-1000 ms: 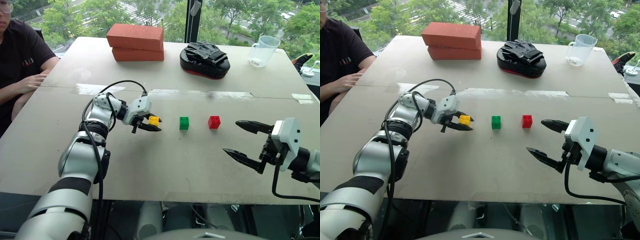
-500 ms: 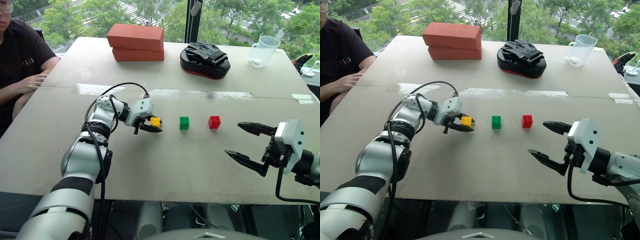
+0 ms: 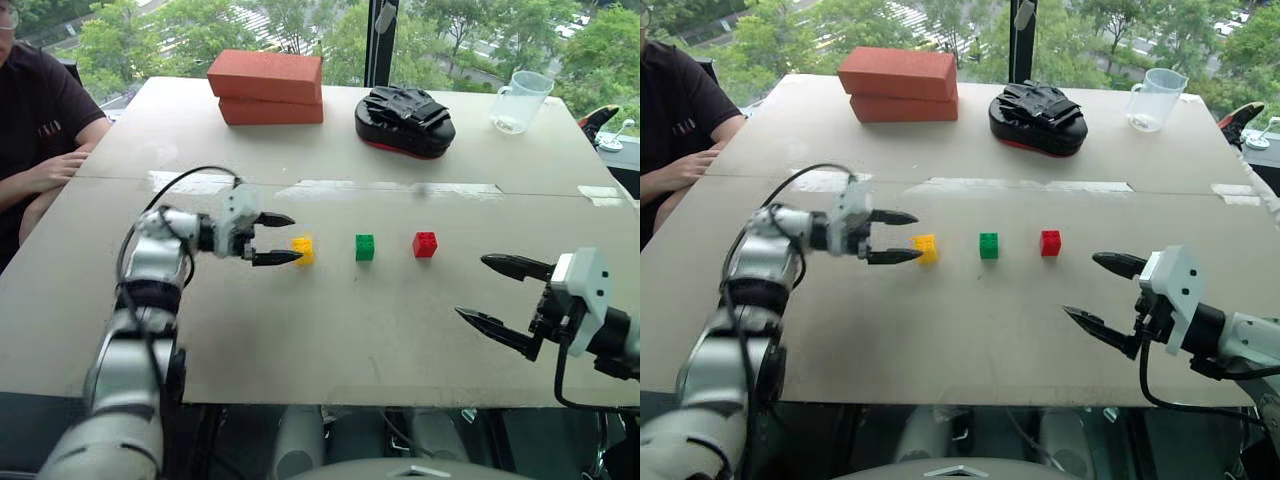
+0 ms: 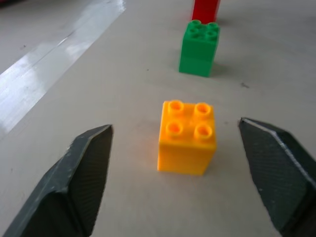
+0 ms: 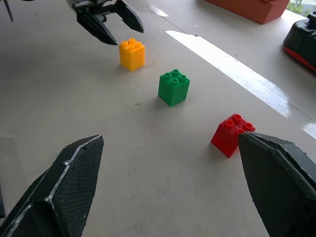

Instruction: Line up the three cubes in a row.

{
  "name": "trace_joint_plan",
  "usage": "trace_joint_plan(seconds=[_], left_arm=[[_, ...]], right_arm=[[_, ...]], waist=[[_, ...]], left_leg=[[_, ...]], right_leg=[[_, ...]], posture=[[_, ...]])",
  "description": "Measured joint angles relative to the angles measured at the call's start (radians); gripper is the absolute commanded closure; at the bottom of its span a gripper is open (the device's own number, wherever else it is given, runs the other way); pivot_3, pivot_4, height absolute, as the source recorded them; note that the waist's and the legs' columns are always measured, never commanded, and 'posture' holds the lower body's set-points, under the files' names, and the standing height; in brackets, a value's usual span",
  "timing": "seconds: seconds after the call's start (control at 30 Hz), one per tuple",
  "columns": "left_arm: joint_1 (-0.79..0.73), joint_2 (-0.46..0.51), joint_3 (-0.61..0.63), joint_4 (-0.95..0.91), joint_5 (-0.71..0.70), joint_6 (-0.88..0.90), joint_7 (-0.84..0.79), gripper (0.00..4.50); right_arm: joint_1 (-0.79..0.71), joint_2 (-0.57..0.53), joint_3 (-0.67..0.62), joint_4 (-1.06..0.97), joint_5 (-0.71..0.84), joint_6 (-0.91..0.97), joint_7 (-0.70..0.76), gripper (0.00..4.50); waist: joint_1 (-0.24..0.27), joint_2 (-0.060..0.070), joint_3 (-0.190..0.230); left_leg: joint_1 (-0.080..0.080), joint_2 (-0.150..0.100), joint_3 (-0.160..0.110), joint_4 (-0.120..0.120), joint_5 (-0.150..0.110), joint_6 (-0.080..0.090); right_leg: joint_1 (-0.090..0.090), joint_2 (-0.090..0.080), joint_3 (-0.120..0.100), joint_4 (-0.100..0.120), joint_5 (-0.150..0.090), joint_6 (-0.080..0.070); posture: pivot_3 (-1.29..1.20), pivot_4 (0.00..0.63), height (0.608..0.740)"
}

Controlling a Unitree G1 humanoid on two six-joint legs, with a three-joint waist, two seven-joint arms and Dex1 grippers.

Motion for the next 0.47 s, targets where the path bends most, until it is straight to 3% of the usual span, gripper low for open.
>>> trace_joint_plan(seconds=[0.1,0.2,0.33,0.47], left_arm=[[0.226,0.01,0.118,-0.351,-0.118,0.238,0.141,0.39],[0.523,-0.002,0.249,-0.644,-0.2,0.358,0.251,0.39],[0.753,-0.019,0.323,-0.738,-0.228,0.379,0.308,0.39],[0.862,-0.031,0.396,-0.746,-0.237,0.357,0.344,0.39]], right_arm=[[0.025,0.005,-0.01,0.057,-0.027,-0.03,0.025,0.0],[0.074,0.015,-0.031,0.135,-0.058,-0.079,0.065,0.0],[0.123,0.019,-0.055,0.218,-0.095,-0.133,0.118,0.0],[0.158,0.018,-0.082,0.281,-0.137,-0.192,0.165,0.0]], waist=[[0.003,0.001,0.0],[0.001,0.002,-0.001],[0.016,0.004,-0.001],[0.023,0.007,-0.003]], left_leg=[[0.003,0.0,-0.001,0.0,0.0,0.0],[0.004,0.0,-0.001,-0.001,-0.003,-0.005],[0.004,0.0,-0.003,-0.001,-0.003,-0.005],[0.004,0.0,-0.005,-0.002,-0.003,-0.005]], right_leg=[[0.002,-0.002,0.0,-0.001,-0.002,-0.001],[0.003,-0.006,0.0,-0.003,-0.002,-0.001],[0.002,-0.006,-0.003,-0.003,-0.002,-0.001],[0.003,-0.006,-0.004,-0.005,-0.002,-0.002]], posture=[[0.0,0.15,0.74],[0.0,0.15,0.74],[0.0,0.15,0.74],[0.0,0.15,0.74]])
